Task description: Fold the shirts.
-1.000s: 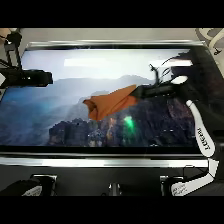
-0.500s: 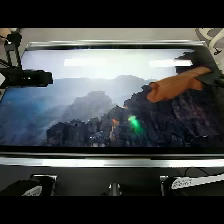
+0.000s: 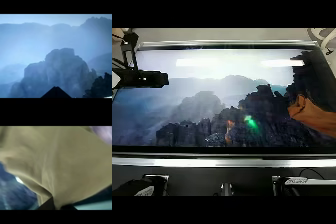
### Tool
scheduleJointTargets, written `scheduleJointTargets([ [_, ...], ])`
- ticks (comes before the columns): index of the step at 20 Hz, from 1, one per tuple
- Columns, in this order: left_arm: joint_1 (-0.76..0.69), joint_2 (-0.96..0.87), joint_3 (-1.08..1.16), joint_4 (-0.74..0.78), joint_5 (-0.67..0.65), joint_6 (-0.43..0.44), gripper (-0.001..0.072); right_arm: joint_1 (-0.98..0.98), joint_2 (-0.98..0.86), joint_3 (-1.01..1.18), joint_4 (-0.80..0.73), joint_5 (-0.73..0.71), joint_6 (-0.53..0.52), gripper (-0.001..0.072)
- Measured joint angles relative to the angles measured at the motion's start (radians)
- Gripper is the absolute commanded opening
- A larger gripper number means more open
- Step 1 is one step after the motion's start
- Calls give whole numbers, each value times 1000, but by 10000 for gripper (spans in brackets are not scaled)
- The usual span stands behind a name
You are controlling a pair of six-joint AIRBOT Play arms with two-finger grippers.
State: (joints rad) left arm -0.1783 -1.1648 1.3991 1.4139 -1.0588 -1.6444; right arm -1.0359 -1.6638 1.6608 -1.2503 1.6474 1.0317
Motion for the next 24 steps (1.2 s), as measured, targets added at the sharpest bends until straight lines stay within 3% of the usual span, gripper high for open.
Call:
scheduleJointTargets([
  [4,-26,0,0,0,0,0,23,-14,81,-207,-127,-75,70,22],
  [10,-38,0,-1,0,0,1,23,-18,249,-612,-131,-271,190,21],
  [16,-39,0,-1,0,0,1,23,-18,364,-808,-138,-376,278,22],
  [17,-39,0,0,0,0,1,23,-18,377,-825,-145,-383,295,51],
  [18,-39,0,0,0,0,1,23,-18,390,-839,-154,-391,311,156],
  [19,-39,0,-1,0,0,1,23,-18,401,-849,-165,-392,323,354],
  [20,-39,0,0,0,0,1,23,-19,411,-854,-180,-393,330,601],
  [21,-39,0,-1,0,0,2,23,-20,419,-850,-195,-391,323,702],
  [24,-39,-1,-1,0,8,3,23,-19,433,-769,-275,-336,239,703],
])
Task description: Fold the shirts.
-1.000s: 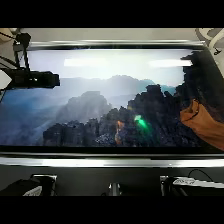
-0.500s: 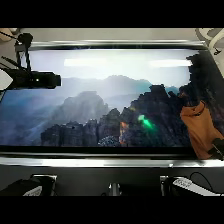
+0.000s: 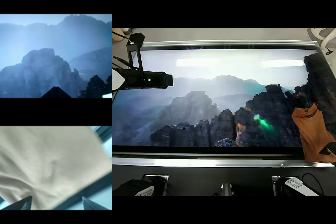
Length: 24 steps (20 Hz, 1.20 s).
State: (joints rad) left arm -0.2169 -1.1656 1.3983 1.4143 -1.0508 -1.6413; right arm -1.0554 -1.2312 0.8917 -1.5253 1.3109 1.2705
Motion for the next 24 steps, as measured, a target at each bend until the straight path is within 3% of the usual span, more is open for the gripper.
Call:
scheduleJointTargets([
  [4,0,-11,0,0,43,2,21,5,6,236,-95,31,-102,663],
  [9,-42,-104,61,66,4,75,36,203,7,529,-95,-103,-222,663],
  [10,-54,-134,79,103,-31,87,130,281,4,557,-95,-129,-239,663],
  [12,-73,-195,105,158,-117,93,641,449,-20,591,-90,-130,-242,662],
  [13,-78,-227,113,175,-168,88,703,535,-42,602,-90,-107,-230,662],
  [17,-82,-302,106,216,-351,14,703,772,-156,621,-79,89,-174,667],
  [20,-80,-280,69,227,-309,-70,673,861,-213,626,-60,210,-178,668],
  [24,-80,-267,47,232,-244,-119,673,901,-241,628,-56,263,-156,667],
])
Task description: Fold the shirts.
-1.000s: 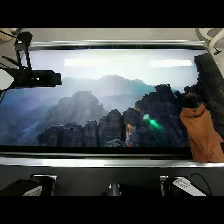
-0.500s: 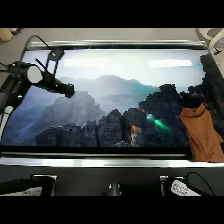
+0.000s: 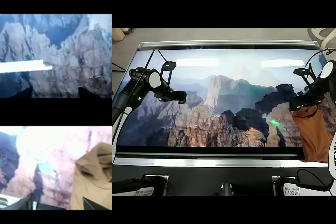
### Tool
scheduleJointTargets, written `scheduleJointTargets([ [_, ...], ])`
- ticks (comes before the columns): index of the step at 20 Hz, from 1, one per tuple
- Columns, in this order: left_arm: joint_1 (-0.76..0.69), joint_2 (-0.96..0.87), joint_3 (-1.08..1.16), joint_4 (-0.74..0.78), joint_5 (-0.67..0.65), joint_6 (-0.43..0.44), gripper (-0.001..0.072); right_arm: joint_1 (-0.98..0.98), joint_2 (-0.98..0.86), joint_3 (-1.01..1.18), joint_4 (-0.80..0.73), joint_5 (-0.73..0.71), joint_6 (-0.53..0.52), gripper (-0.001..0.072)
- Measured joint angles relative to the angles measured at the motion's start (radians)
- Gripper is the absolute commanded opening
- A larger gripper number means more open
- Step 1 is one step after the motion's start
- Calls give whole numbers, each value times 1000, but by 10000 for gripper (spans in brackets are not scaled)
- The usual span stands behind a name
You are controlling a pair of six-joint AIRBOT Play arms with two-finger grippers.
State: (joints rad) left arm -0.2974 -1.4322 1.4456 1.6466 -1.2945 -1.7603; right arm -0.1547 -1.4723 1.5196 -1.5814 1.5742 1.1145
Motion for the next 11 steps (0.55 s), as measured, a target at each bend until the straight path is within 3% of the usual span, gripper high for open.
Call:
scheduleJointTargets([
  [11,0,-5,-8,3,34,-24,673,14,-8,0,5,24,22,667],
])
